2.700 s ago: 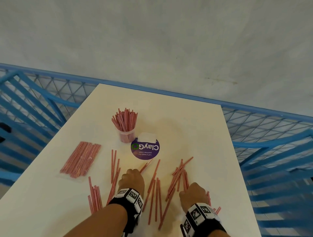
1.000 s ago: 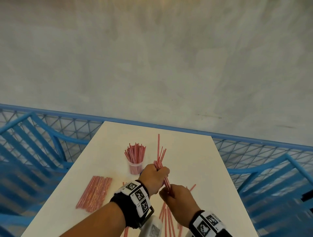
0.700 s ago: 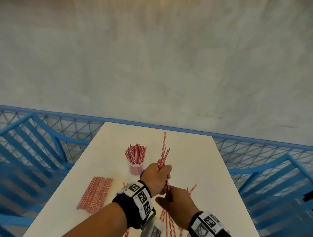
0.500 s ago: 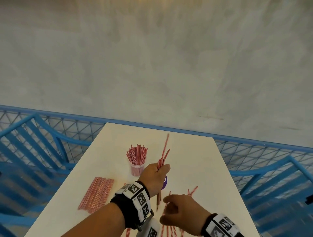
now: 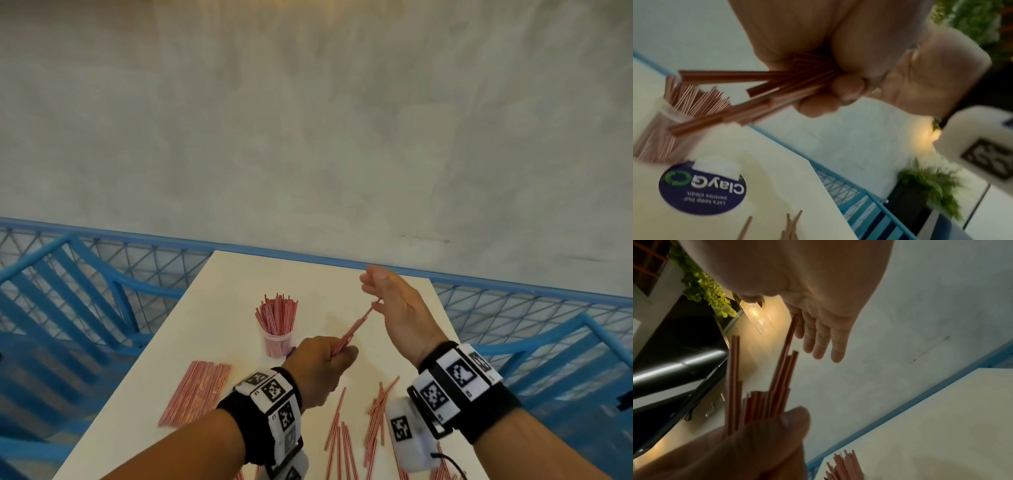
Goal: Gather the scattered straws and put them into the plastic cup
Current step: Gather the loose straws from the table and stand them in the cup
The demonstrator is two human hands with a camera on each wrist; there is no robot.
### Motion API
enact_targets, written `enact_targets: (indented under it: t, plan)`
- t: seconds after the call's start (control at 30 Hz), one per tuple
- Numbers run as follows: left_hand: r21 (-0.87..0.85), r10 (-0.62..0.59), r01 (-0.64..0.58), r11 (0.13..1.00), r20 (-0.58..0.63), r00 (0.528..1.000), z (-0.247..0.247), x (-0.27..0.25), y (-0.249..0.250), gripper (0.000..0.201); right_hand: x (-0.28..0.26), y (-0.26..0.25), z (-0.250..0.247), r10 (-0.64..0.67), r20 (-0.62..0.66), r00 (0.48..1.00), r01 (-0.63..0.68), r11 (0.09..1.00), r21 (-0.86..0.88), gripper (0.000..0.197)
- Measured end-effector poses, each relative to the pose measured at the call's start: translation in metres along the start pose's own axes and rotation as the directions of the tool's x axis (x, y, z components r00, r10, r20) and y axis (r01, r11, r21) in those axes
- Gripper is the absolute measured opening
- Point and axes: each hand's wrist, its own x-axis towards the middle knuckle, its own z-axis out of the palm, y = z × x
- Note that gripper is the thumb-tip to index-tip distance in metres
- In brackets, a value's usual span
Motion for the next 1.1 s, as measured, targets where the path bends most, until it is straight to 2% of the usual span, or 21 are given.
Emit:
enact_targets:
  t: [0.1,0.2,0.33,0.47,0.53,0.63,0.77,0.87,0.93,1.0,1.07,1.1]
  plan:
    - [0.177,0.067,-0.071,0.982,0.028,0.997,0.0,0.003,-0.005,0.045,-0.001,-0.008,0.008,-0.016,0.052,0.999,0.017,1.0,-0.014,0.066]
    - [0.174,0.083,-0.089,0.981,0.041,0.996,-0.004,0.004,0.0,0.036,-0.009,-0.005,0.019,0.001,0.164,0.986,0.02,0.991,-0.129,0.056]
    - [0.274,0.085,-0.09,0.958,0.031,0.996,-0.011,0.004,-0.001,0.032,-0.014,-0.002,0.021,0.087,0.265,0.96,-0.036,0.981,-0.192,0.049]
    - [0.348,0.112,-0.113,0.931,0.023,0.993,-0.014,0.002,0.0,0.039,-0.013,-0.006,0.012,0.11,0.231,0.967,-0.079,0.987,-0.138,0.049]
    - [0.383,0.155,-0.159,0.91,0.04,0.987,-0.013,0.002,0.01,0.032,-0.018,-0.006,0.02,0.107,0.28,0.954,-0.067,0.986,-0.151,0.052]
    - [0.422,0.142,-0.154,0.893,0.061,0.988,-0.01,0.002,0.018,0.028,-0.022,0.003,0.029,0.126,0.321,0.939,-0.063,0.978,-0.2,0.055]
    - [0.412,0.145,-0.147,0.899,0.035,0.989,-0.011,-0.001,0.015,0.023,-0.019,0.001,0.021,0.136,0.236,0.962,-0.092,0.978,-0.186,0.057]
    - [0.429,0.173,-0.171,0.887,0.035,0.984,-0.009,0.001,0.018,0.023,-0.025,-0.001,0.026,0.163,0.304,0.939,-0.098,0.971,-0.218,0.06]
    - [0.399,0.162,-0.148,0.905,-0.001,0.987,-0.009,0.001,0.013,0.026,-0.026,0.001,0.026,0.163,0.308,0.937,-0.089,0.967,-0.24,0.062]
    - [0.303,0.101,-0.074,0.95,-0.073,0.992,-0.014,0.001,0.005,0.03,-0.022,0.006,0.017,0.143,0.243,0.959,-0.097,0.977,-0.192,0.061]
    - [0.148,0.058,-0.035,0.988,-0.153,0.986,-0.02,0.001,0.003,0.036,-0.021,0.014,0.007,0.142,0.179,0.974,-0.111,0.978,-0.175,0.057]
    - [0.025,0.033,-0.029,0.999,-0.196,0.98,-0.023,0.0,0.007,0.038,-0.023,0.02,0.004,0.161,0.183,0.97,-0.118,0.967,-0.224,0.051]
